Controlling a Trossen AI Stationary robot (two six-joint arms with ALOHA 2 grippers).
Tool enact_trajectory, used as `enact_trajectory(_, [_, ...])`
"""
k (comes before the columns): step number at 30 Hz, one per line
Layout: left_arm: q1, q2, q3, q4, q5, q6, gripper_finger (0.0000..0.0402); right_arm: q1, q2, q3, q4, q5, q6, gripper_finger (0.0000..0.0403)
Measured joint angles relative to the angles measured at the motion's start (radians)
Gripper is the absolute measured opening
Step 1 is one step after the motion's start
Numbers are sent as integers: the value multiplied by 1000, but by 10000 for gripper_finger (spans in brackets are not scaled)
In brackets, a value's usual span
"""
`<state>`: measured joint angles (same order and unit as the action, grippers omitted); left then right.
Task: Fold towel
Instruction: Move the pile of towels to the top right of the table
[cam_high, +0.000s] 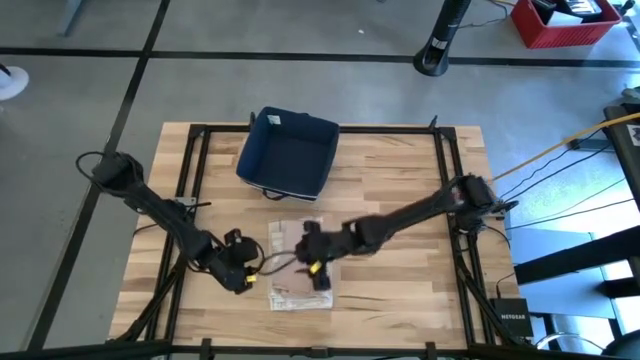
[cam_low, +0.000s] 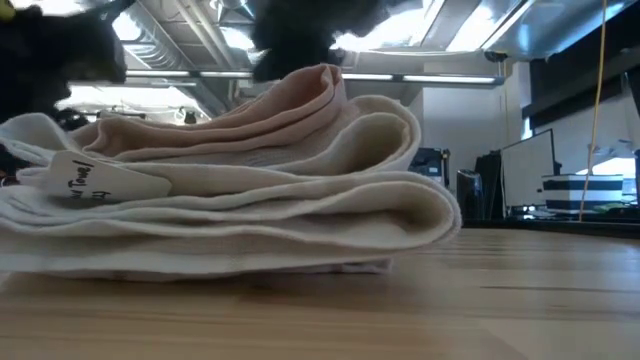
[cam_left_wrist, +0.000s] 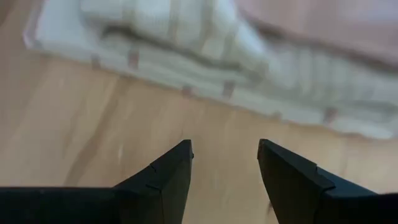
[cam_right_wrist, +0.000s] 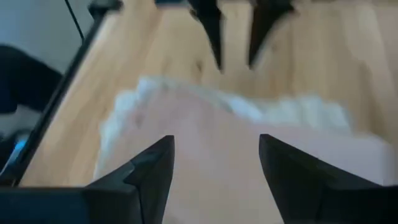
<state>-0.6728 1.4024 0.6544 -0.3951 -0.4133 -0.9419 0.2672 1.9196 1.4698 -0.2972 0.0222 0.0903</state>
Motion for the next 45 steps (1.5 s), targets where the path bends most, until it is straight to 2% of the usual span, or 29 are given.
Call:
enact_trajectory(5, [-24, 35, 0, -9, 7, -71, 178, 28, 143, -29, 293, 46, -8, 224])
enact_trajectory(10, [-50, 23, 0, -6, 11, -116, 178, 19, 268, -27, 413, 46, 34, 211])
enact_trajectory(13, [-64, 23, 0, -8, 14, -141, 178, 9, 287, -28, 368, 38, 34, 204])
enact_trajectory(22, [-93, 23, 0, -13, 14, -188, 178, -27, 251, -20, 69, -17, -13, 191])
enact_trajectory(33, [-122, 23, 0, -13, 14, -232, 178, -25, 139, -45, -341, -5, 59, 190])
enact_trajectory(40, [-122, 23, 0, -12, 14, -240, 178, -26, 20, -170, -424, 22, 91, 190])
enact_trajectory(45, [-122, 23, 0, -12, 14, -237, 178, -26, -54, -163, -435, 23, 144, 190])
